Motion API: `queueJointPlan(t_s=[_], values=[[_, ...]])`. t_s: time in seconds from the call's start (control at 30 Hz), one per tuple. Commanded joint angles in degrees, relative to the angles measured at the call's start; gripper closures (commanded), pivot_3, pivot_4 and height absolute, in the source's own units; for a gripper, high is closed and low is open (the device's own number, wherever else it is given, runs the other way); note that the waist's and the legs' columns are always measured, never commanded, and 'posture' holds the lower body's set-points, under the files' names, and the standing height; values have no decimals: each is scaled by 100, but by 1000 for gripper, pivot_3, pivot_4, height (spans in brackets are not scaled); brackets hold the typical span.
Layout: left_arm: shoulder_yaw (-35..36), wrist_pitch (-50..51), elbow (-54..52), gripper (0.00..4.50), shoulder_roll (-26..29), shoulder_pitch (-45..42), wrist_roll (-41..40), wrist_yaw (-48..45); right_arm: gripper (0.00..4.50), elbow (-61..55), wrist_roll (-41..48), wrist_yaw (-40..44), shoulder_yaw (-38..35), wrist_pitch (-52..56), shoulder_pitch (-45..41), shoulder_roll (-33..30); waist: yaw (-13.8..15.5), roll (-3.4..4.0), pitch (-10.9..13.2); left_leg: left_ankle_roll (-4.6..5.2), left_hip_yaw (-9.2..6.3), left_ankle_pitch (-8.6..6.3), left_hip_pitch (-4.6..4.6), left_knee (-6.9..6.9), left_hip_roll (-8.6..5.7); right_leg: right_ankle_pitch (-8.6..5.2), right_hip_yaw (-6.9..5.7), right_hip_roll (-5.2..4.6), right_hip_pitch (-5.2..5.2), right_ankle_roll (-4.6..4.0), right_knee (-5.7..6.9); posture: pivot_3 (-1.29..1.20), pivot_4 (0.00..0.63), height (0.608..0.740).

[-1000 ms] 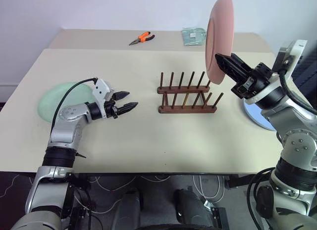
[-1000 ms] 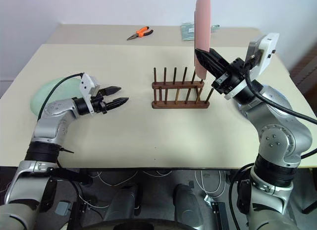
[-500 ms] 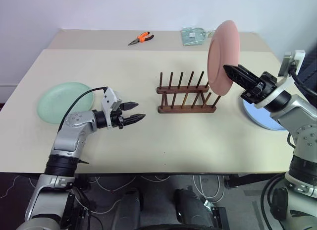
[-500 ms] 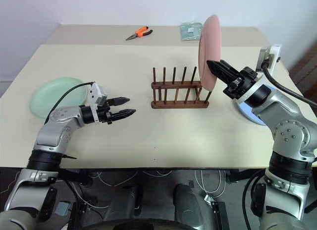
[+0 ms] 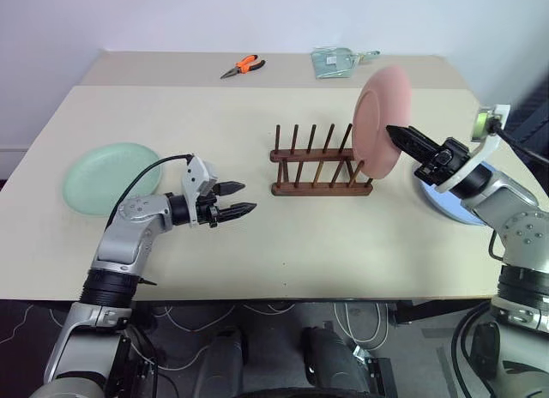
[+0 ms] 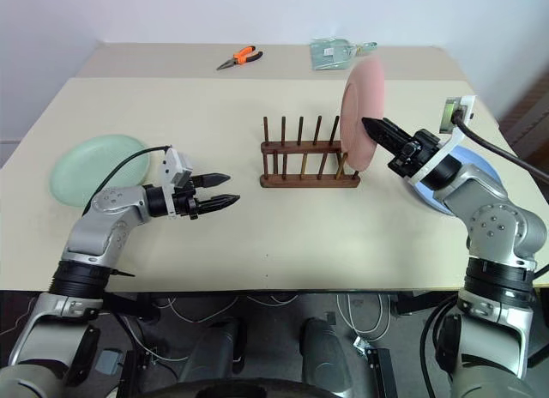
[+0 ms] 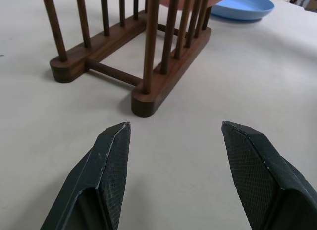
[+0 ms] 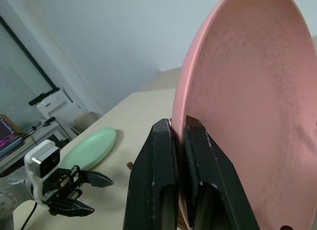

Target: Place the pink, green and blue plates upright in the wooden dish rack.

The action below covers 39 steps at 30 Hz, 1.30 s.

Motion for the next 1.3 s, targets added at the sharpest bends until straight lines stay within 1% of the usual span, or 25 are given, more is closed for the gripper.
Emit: queueJointPlan(t_s=[0.03,0.13,0.2,0.27,0.4,0.5,0.53,0.6,0.63,0.67,0.8,0.83,0.87,0.9,0.93,0.97,1.0,1.03,1.1,1.17,1.27,1.3], values=[[12,0,-207,1460,14,14,-15,-5,3112,-180,-157,40,-19,-217,-111,-121,1,0,0,0,0,0,0,0,0,0,0,0,0,0,0,0,150,732],[20,-1,-218,1460,32,39,-2,8,1626,-376,-501,-116,-41,-507,-36,-212,0,0,0,0,1,0,0,1,-1,0,0,0,0,0,0,0,150,732],[43,13,-250,1460,56,78,-2,25,1626,-670,-771,-140,-141,-746,166,-427,14,2,1,0,1,0,0,0,-1,0,0,0,-1,1,0,0,150,732],[58,15,-289,1460,80,123,-3,24,1626,-969,-839,-135,-309,-834,447,-600,22,2,2,0,0,0,-2,-2,-2,-1,0,-1,-1,2,-1,0,150,732],[131,-35,-248,1460,136,161,38,74,1626,-1636,-993,-64,-802,-951,1336,-1011,31,2,1,1,-3,-1,-4,0,-2,-2,-1,-1,0,2,-2,0,150,732],[187,-55,-139,1460,193,129,37,77,1626,-1887,-1129,-36,-1089,-911,1969,-1250,14,2,1,1,-1,-1,-4,4,-2,-2,1,-1,1,1,-2,0,150,732],[199,-76,-91,1460,219,116,44,64,1358,-1953,-1215,7,-1129,-875,2224,-1341,3,2,1,1,0,-1,-2,5,-1,-2,1,-1,2,1,-2,0,150,732],[212,-107,6,1460,263,88,53,31,810,-2064,-1737,75,-1003,-1105,2765,-1526,7,4,0,1,2,-1,0,5,0,-3,3,0,2,0,-2,0,150,732],[212,-132,40,1460,282,82,63,19,291,-2091,-1939,31,-932,-1217,2923,-1558,0,4,1,1,2,-1,2,5,0,-3,3,0,3,-1,-3,0,150,732],[224,-195,89,1460,303,71,89,30,55,-2133,-2118,-21,-825,-1294,3039,-1578,-7,4,0,1,3,-1,2,5,0,-3,3,0,1,-1,-4,0,150,732],[619,-174,421,1460,330,-97,-44,301,55,-2623,-2210,245,-487,-1316,3402,-1592,-10,7,0,1,7,-1,2,5,2,-3,8,1,-2,-1,-3,0,150,732],[911,-87,621,1218,290,-237,-152,605,8,-2785,-2254,259,-338,-1310,3439,-1588,0,7,0,1,7,-1,2,5,2,-3,7,1,-2,-1,-2,0,150,732],[1199,-240,976,933,337,-399,-49,1078,0,-3029,-2283,247,-77,-1288,3409,-1561,7,4,1,1,6,-1,1,6,2,-3,7,1,-2,-1,-2,0,150,732],[1449,-432,1374,652,456,-541,119,1575,0,-3277,-2251,217,247,-1206,3287,-1503,3,0,3,1,5,-1,0,9,2,-3,6,1,0,0,-2,0,150,732],[1627,-622,1767,262,607,-661,335,2068,0,-3471,-2254,110,602,-1096,3082,-1413,-30,-4,6,1,1,-1,-1,13,3,-3,5,4,-1,0,-1,0,150,732],[1705,-777,2025,87,706,-732,490,2357,0,-3580,-2256,26,824,-1014,2933,-1350,-52,-6,7,1,0,-1,2,12,8,-2,5,9,-1,1,0,0,150,732],[1924,-902,2327,87,880,-792,618,2862,0,-3745,-2301,-26,1267,-932,2673,-1249,-69,-6,7,1,1,-1,1,12,12,-2,5,13,-4,1,0,0,150,732],[2244,-999,2623,87,1044,-886,646,3428,0,-3820,-2535,-138,1741,-967,2375,-1110,-101,-8,7,1,2,-1,3,8,11,-1,6,13,-4,2,2,0,150,732],[2961,-1020,2979,87,1236,-1006,448,4389,0,-3837,-2777,-326,2415,-948,1877,-772,-138,-13,9,1,1,-1,4,3,11,1,5,13,-8,5,2,0,150,732],[3229,-925,3110,87,1307,-963,438,4857,0,-3782,-2861,-351,2660,-963,1700,-614,-101,-22,9,0,-4,-1,0,0,11,11,-1,9,-10,28,4,0,150,732],[3294,-582,3077,87,1393,-522,632,5208,0,-3653,-2951,-230,2869,-1042,1634,-570,30,-23,9,-1,-2,-2,-6,-2,-6,12,-6,-12,-10,32,2,0,150,732],[3430,-462,2953,87,1338,-372,509,5264,0,-3618,-3000,-167,2933,-1086,1622,-595,51,-24,8,-1,0,-2,-6,-1,-11,12,-5,-16,-8,32,1,0,150,732]])
